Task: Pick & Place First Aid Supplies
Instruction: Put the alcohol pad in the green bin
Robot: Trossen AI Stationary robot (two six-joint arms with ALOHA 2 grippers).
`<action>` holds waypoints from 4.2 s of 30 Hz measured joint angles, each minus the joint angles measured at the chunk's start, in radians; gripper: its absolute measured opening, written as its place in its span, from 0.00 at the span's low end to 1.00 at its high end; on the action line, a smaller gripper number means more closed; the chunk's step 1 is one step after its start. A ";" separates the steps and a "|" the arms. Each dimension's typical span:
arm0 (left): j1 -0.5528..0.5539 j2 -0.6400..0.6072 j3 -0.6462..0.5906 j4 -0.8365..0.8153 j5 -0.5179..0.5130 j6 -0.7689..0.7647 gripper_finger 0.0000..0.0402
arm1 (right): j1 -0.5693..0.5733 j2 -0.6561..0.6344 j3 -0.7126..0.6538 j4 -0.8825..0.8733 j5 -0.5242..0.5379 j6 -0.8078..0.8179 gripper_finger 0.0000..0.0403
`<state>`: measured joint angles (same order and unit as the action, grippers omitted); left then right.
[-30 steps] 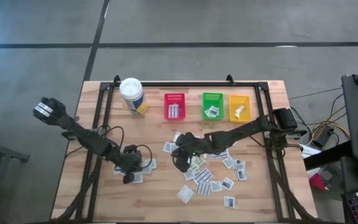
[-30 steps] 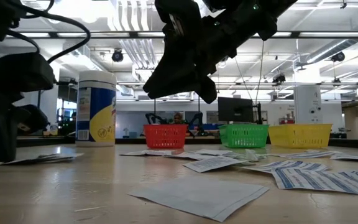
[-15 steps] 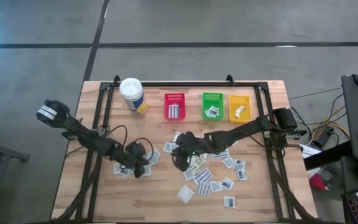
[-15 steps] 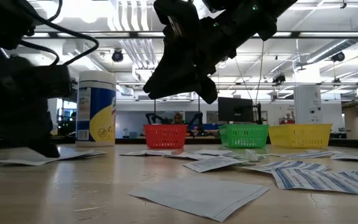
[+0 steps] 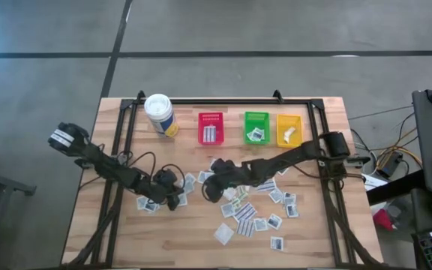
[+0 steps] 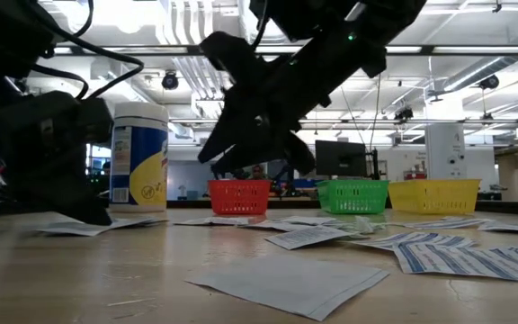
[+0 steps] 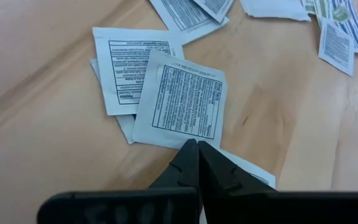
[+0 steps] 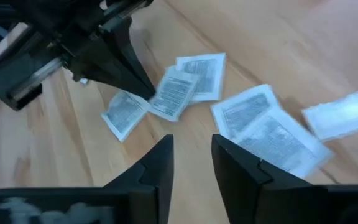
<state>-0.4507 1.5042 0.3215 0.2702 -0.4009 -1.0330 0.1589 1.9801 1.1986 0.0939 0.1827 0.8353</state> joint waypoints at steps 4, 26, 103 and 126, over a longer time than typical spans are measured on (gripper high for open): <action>0.000 -0.003 0.000 0.010 -0.004 0.018 0.00 | 0.000 0.042 0.045 0.006 0.000 0.027 0.32; 0.000 -0.002 0.000 0.051 -0.028 0.232 0.00 | -0.018 0.190 0.178 -0.009 -0.008 0.115 0.38; 0.011 -0.086 0.010 0.174 -0.017 0.483 0.00 | -0.033 0.184 0.165 -0.031 -0.055 -0.034 0.02; 0.201 -0.413 0.011 -0.001 -0.022 0.576 0.00 | -0.105 -0.189 -0.142 -0.113 0.040 -0.210 0.02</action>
<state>-0.2496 1.0914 0.3321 0.2689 -0.4226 -0.4574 0.0534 1.7907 1.0569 -0.0192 0.2222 0.6249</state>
